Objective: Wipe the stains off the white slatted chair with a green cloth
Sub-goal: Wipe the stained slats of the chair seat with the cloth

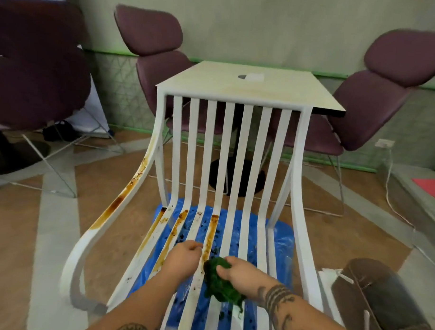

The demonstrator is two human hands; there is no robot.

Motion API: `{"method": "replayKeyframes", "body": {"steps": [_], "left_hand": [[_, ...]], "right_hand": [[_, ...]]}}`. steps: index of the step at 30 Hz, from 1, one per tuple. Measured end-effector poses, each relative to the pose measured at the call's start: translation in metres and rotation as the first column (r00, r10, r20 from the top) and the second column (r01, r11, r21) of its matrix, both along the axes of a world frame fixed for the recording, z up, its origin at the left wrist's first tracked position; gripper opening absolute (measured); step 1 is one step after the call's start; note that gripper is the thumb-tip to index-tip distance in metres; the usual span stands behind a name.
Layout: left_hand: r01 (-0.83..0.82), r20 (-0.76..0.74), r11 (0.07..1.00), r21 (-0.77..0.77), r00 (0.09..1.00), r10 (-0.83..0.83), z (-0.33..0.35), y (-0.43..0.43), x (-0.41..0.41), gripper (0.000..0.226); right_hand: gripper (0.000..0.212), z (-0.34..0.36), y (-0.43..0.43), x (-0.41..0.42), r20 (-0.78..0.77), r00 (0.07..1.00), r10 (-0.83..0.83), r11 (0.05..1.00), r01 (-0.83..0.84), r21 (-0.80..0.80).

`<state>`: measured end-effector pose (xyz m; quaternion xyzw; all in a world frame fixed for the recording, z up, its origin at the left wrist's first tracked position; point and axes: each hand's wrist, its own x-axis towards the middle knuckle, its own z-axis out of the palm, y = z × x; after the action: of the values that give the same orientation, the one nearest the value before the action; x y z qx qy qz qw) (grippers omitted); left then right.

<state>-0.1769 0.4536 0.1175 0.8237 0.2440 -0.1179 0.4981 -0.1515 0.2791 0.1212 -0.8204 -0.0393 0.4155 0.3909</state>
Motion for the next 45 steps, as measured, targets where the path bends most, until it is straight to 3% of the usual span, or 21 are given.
{"method": "replayKeyframes", "body": {"steps": [3, 5, 7, 13, 15, 19, 22, 24, 26, 28, 30, 35, 38, 42, 45], "left_hand": [[-0.114, -0.084, 0.975, -0.19, 0.991, 0.1, 0.033, -0.006, -0.011, 0.025], [-0.146, -0.118, 0.908, -0.392, 0.987, 0.108, 0.05, -0.011, -0.021, 0.035], [-0.113, -0.069, 0.862, -0.493, 0.993, 0.091, 0.065, -0.016, -0.031, 0.034], [-0.12, 0.169, 0.912, -0.392, 0.965, 0.199, 0.093, -0.019, -0.043, 0.025], [-0.137, 0.201, 0.92, -0.366, 0.954, 0.221, 0.106, -0.017, -0.044, 0.029], [-0.142, 0.247, 0.906, -0.399, 0.935, 0.255, 0.136, -0.021, -0.043, 0.031], [-0.132, 0.254, 0.904, -0.407, 0.934, 0.251, 0.159, -0.025, -0.042, 0.037], [-0.102, 0.241, 0.867, -0.487, 0.939, 0.246, 0.174, -0.026, -0.042, 0.043], [-0.077, 0.224, 0.805, -0.588, 0.941, 0.254, 0.185, -0.024, -0.042, 0.049], [-0.024, 0.254, 0.779, -0.626, 0.939, 0.233, 0.191, -0.023, -0.044, 0.043], [0.048, 0.317, 0.796, -0.604, 0.93, 0.184, 0.194, -0.022, -0.046, 0.033], [0.148, 0.404, 0.749, -0.646, 0.898, 0.171, 0.198, -0.018, -0.05, 0.032], [0.194, 0.451, 0.763, -0.617, 0.881, 0.14, 0.206, -0.02, -0.05, 0.035], [0.129, 0.46, 0.803, -0.582, 0.867, 0.194, 0.221, -0.013, -0.047, 0.033], [0.059, 0.42, 0.78, -0.624, 0.866, 0.27, 0.225, 0.002, -0.048, 0.032]], "right_hand": [[0.033, 0.028, -0.002, -0.011, -0.177, 0.938, -0.298, 0.88, 0.342, 0.33], [0.029, 0.05, -0.002, -0.017, -0.25, 0.895, -0.369, 0.771, 0.445, 0.456], [0.031, 0.067, -0.003, -0.023, -0.282, 0.871, -0.402, 0.698, 0.491, 0.522], [0.047, 0.097, -0.005, -0.038, -0.299, 0.882, -0.364, 0.657, 0.471, 0.589], [0.052, 0.105, -0.004, -0.042, -0.206, 0.902, -0.38, 0.698, 0.426, 0.576], [0.073, 0.122, 0.006, -0.045, 0.233, 0.862, -0.449, 0.792, 0.264, 0.55], [0.044, 0.137, 0.01, -0.047, 0.55, 0.745, -0.378, 0.88, 0.105, 0.463], [0.038, 0.147, 0.012, -0.048, 0.627, 0.721, -0.295, 0.918, 0.033, 0.395], [0.032, 0.155, 0.014, -0.047, 0.641, 0.696, -0.323, 0.912, 0.049, 0.407], [0.019, 0.164, 0.015, -0.045, 0.629, 0.653, -0.422, 0.879, 0.123, 0.461], [0.02, 0.174, 0.013, -0.043, 0.599, 0.632, -0.492, 0.847, 0.188, 0.498], [0.028, 0.195, 0.01, -0.048, 0.407, 0.748, -0.524, 0.731, 0.15, 0.666], [0.012, 0.2, 0.009, -0.044, 0.464, 0.7, -0.543, 0.751, 0.159, 0.641], [0.018, 0.215, -0.001, -0.039, 0.22, 0.762, -0.609, 0.606, 0.268, 0.749], [0.025, 0.225, -0.017, -0.033, 0.101, 0.775, -0.624, 0.547, 0.341, 0.764]]}}
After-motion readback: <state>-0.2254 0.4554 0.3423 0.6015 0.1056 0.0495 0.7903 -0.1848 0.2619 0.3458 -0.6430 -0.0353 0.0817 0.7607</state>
